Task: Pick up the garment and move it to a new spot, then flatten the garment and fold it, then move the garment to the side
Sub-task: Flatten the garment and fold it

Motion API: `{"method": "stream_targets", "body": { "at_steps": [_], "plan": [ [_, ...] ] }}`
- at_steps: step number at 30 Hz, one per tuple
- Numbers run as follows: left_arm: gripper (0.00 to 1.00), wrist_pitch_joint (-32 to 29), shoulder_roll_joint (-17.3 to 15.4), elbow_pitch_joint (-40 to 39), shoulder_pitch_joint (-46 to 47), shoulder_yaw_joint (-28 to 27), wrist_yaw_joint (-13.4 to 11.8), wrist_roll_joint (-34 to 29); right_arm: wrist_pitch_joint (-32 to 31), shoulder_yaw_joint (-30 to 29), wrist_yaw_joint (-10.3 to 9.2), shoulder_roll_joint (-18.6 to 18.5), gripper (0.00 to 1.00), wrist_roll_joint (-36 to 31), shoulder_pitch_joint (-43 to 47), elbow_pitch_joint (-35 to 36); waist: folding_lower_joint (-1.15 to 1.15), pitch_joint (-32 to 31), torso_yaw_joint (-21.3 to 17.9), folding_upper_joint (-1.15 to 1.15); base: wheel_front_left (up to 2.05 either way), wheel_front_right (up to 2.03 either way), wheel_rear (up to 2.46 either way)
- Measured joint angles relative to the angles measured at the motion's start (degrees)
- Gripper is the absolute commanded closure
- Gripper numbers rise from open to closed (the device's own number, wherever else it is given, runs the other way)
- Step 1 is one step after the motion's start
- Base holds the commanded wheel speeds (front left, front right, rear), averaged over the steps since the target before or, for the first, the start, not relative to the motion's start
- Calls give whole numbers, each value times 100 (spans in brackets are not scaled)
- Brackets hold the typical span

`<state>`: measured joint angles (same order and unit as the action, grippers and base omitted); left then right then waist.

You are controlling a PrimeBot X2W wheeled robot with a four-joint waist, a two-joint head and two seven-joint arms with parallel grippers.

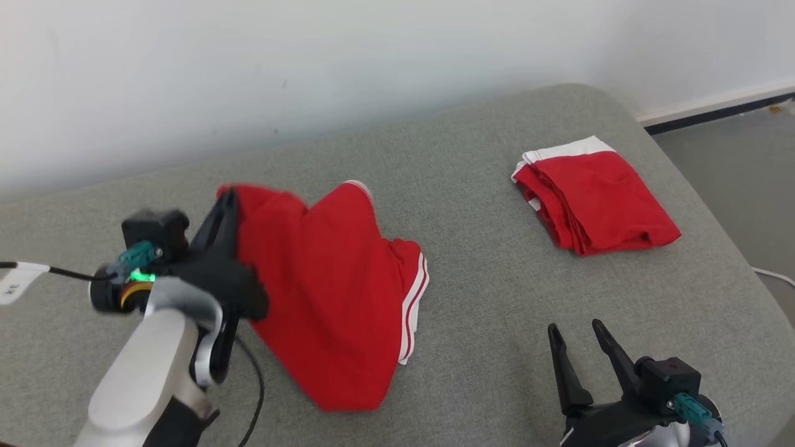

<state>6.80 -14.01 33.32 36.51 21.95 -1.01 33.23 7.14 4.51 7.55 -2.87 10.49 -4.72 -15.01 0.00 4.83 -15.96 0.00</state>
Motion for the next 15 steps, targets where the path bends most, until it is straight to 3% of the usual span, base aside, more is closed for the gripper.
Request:
{"method": "stream_targets", "body": {
  "at_steps": [6,15],
  "plan": [
    [100,243,97,-1289,495,313,-1,-427,-8,66,0,-1,0,7,27,-35,0,-176,48,0,0,0,0],
    [100,-18,90,-2714,884,634,-108,-847,0,132,0,-1,0,57,58,-56,0,-313,-53,0,0,0,0]
  ]
}}
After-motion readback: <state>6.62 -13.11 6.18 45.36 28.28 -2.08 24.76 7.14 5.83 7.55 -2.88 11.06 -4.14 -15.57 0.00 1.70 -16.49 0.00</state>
